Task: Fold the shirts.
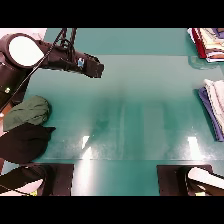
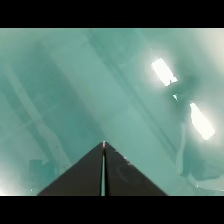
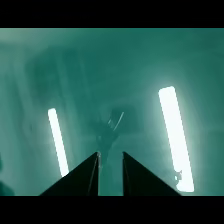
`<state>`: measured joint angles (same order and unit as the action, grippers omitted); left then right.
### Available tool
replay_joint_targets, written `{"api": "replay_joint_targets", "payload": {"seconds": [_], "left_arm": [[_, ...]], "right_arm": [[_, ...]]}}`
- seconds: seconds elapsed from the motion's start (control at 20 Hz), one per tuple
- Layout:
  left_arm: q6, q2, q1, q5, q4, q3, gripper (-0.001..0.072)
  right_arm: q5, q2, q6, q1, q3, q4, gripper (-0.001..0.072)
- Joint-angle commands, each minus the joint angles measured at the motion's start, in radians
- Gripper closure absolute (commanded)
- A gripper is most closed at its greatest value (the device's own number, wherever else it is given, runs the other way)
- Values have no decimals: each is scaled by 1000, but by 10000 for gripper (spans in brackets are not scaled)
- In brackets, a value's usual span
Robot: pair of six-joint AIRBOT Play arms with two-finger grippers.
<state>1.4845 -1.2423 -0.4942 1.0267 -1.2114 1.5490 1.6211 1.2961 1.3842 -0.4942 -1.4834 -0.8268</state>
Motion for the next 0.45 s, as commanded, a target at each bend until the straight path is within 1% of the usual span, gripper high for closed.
{"api": "replay_joint_targets", "payload": {"seconds": [0.0,0.2,0.4], "left_arm": [[0,0,0,-3,1,0,686],[0,0,0,-3,1,0,686],[0,0,0,-3,2,0,686]], "right_arm": [[-28,-1,-41,244,1,13,693],[-72,-1,-51,396,1,12,696],[-76,0,-51,436,1,13,695]]}}
